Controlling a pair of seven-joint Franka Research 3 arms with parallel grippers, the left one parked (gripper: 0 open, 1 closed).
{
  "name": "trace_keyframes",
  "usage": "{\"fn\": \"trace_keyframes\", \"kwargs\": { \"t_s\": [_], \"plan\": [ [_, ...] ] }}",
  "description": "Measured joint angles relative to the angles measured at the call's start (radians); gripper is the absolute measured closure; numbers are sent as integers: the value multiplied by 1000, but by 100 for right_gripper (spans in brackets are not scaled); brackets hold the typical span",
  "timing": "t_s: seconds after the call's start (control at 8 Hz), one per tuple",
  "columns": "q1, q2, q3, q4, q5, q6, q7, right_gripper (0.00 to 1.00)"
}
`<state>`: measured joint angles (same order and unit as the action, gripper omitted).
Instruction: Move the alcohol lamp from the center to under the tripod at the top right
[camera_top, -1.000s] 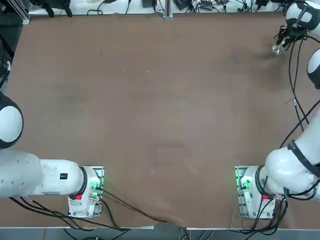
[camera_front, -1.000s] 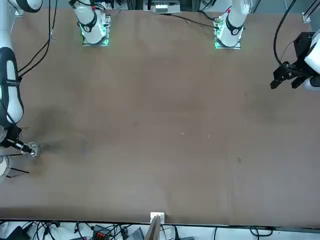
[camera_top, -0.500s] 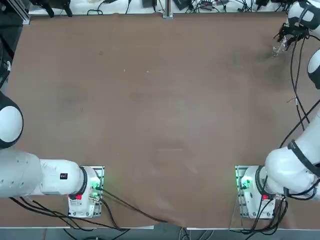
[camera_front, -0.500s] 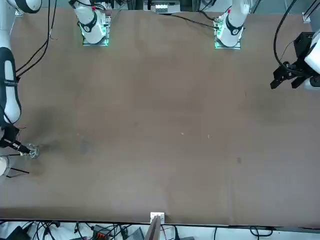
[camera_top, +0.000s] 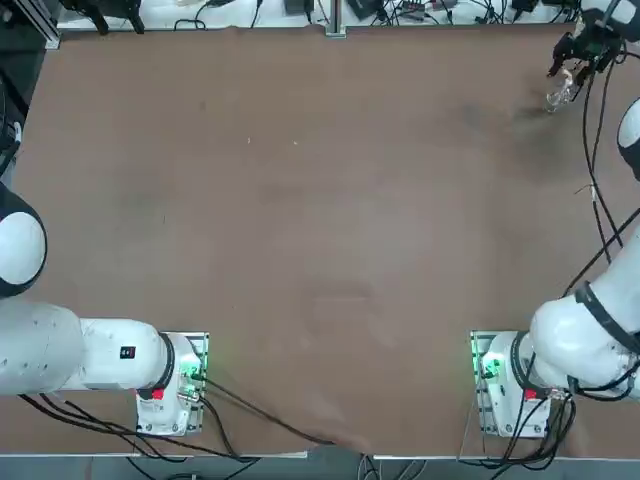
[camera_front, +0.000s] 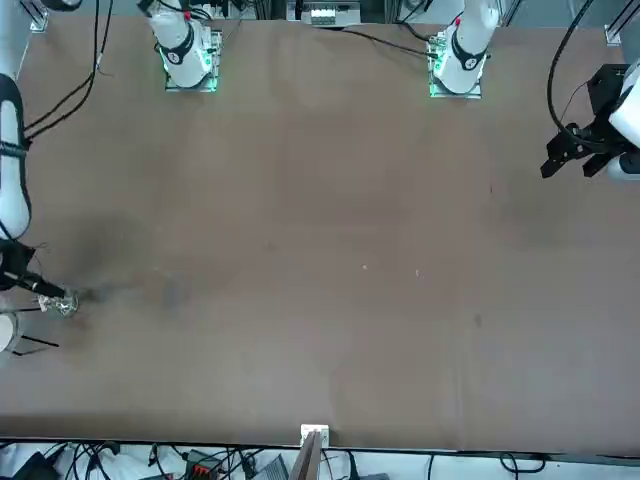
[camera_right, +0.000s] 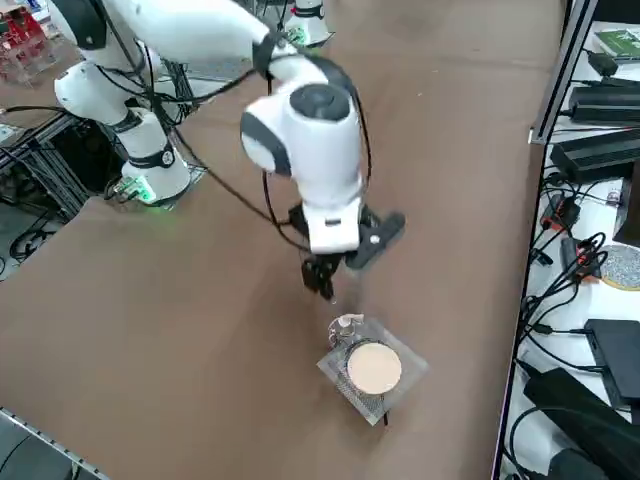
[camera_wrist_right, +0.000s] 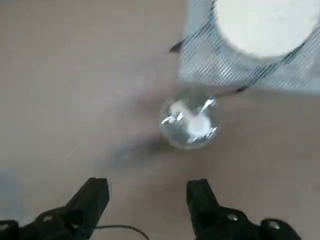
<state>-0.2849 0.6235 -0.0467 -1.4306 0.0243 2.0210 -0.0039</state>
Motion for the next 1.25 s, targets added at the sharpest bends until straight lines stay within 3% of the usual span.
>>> {"fn": "trace_keyframes", "kwargs": {
  "t_s": [0.25, 0.5, 0.62, 1.0, 1.25],
  "plan": [
    [11, -11, 2, -64, 1, -3, 5, 14],
    [3, 17, 0, -89, 3, 27, 42, 53],
    [-2, 33, -1, -90, 4, 44, 100, 68],
    [-4, 67, -5, -90, 4, 115, 211, 89],
    [-12, 96, -7, -90, 4, 187, 233, 92]
  ]
}}
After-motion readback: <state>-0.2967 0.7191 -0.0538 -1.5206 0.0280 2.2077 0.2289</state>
